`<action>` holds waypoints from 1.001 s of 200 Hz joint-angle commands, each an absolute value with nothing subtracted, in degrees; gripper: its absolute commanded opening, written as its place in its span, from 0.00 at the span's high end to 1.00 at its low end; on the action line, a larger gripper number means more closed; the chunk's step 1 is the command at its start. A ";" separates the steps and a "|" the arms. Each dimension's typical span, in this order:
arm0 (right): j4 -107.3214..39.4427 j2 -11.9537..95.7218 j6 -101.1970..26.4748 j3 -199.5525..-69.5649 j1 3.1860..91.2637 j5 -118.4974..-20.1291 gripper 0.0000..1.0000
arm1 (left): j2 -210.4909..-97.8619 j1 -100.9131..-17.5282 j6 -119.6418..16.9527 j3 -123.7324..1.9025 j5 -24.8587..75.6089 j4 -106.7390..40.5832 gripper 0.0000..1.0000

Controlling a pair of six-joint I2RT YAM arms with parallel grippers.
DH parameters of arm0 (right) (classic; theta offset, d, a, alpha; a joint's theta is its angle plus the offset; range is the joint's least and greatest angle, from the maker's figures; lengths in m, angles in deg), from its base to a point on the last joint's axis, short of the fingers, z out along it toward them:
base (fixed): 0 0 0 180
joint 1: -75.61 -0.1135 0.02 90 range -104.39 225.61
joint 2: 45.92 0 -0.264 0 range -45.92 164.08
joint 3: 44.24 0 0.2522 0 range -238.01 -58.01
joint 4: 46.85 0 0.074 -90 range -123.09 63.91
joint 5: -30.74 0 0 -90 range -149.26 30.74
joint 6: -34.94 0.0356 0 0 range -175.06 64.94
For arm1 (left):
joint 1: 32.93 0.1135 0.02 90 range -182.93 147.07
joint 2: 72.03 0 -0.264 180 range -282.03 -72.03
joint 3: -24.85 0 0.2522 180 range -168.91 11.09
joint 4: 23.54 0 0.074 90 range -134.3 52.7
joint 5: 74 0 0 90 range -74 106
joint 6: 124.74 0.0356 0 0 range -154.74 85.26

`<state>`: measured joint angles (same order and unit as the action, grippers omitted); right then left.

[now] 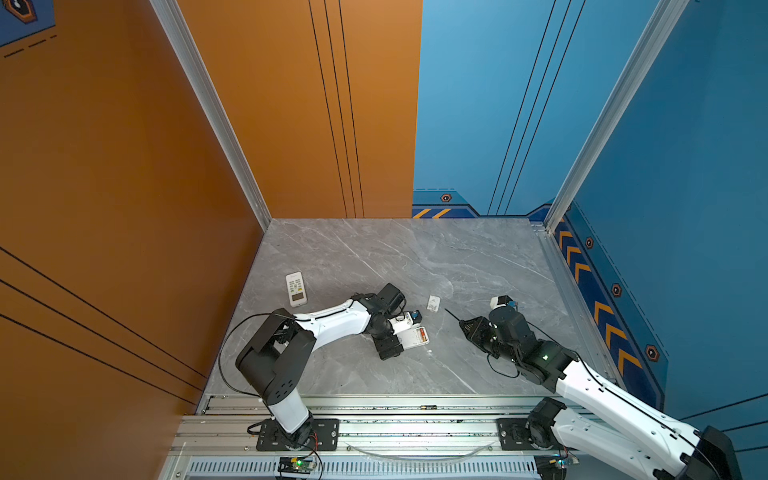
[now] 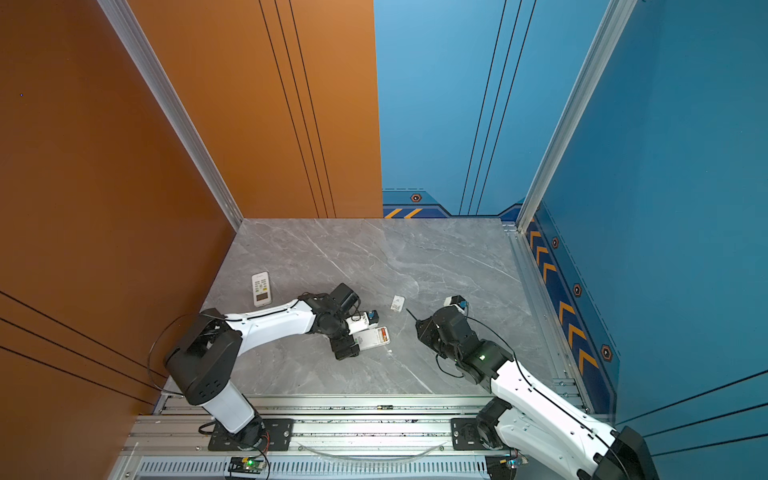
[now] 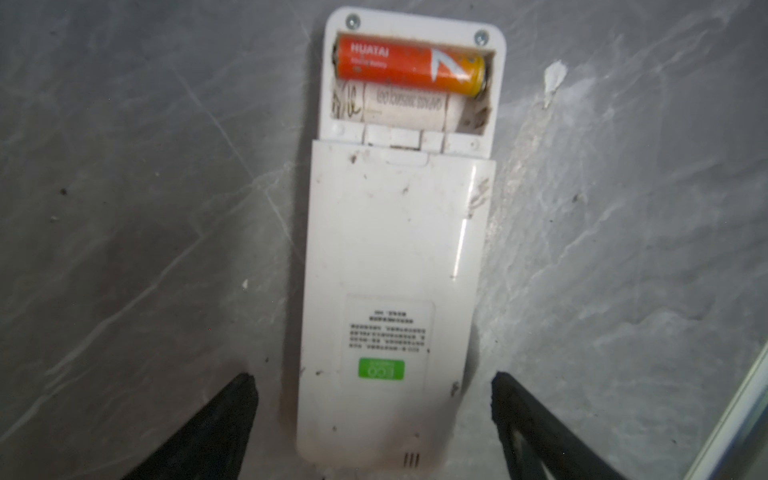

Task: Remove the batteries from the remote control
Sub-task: 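Flick the black battery out of the remote with the screwdriver, then bring the screwdriver tip back to the red battery with the right gripper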

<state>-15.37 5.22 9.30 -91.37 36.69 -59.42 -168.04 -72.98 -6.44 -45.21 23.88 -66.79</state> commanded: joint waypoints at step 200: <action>13.80 25.82 6.95 -117.18 29.12 -68.78 1.00 | -165.32 -80.48 -5.75 -37.41 9.79 -59.04 0.77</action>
